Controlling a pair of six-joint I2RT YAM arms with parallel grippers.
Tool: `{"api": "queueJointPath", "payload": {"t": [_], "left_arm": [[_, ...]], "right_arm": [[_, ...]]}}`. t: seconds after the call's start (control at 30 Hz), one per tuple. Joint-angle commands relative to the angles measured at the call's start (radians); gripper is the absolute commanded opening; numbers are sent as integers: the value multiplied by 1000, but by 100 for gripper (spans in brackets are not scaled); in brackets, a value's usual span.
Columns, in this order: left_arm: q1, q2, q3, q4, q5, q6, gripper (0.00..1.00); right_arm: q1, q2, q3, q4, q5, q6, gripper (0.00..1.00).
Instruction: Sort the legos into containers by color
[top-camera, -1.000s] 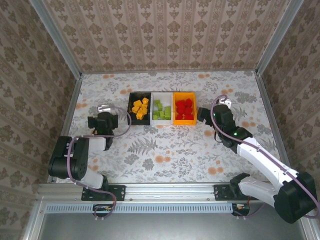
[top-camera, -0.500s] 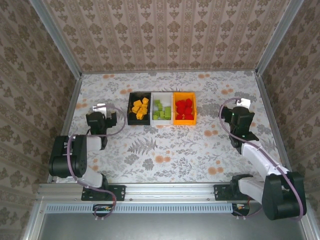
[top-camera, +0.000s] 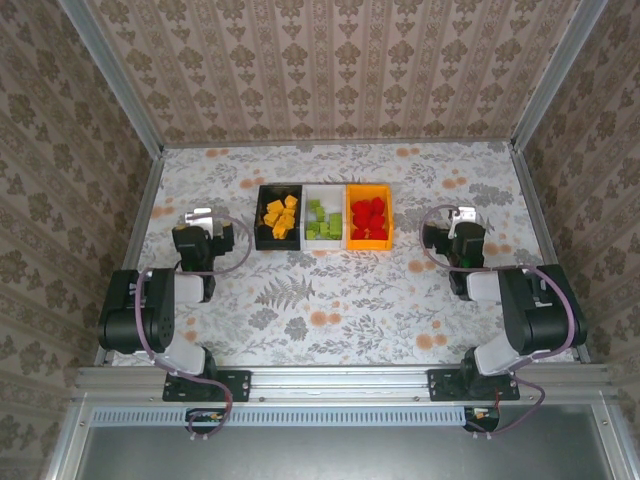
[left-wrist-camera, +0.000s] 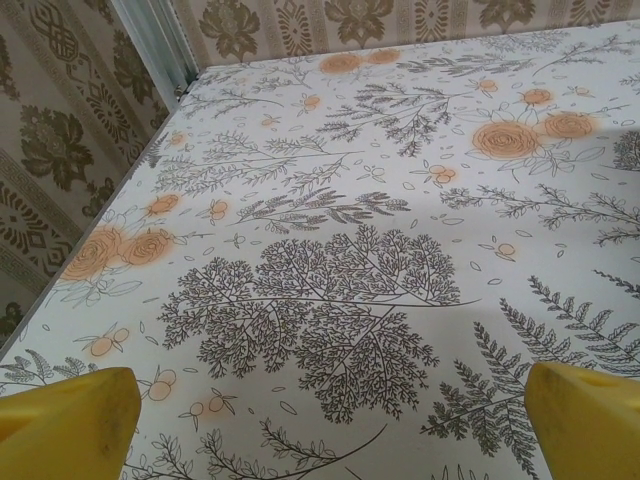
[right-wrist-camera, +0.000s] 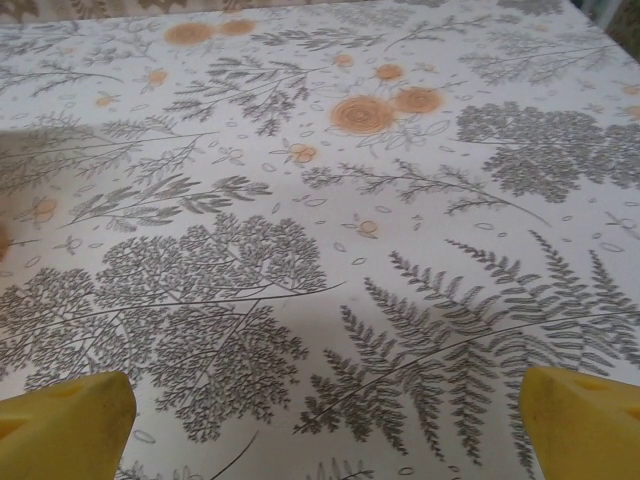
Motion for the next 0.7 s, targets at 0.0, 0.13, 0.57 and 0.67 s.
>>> {"api": "queueJointPath", "payload": {"t": [0.0,0.13,0.57,0.67], "left_arm": [[-4,2,-7,34,-9,-18,100],[-4,1,-8,33,-9,-19,100],[-5,2,-7,33,-8,-18,100],[-9,3,-7,33,-12,-15,100]], "right_arm": [[4,-2,2,90,-47,-30,100],[4,0,-2,101,-46,-31,100],[4,0,-2,101,-47,-31,100],[4,0,-3,101,-47,-31,100]]}}
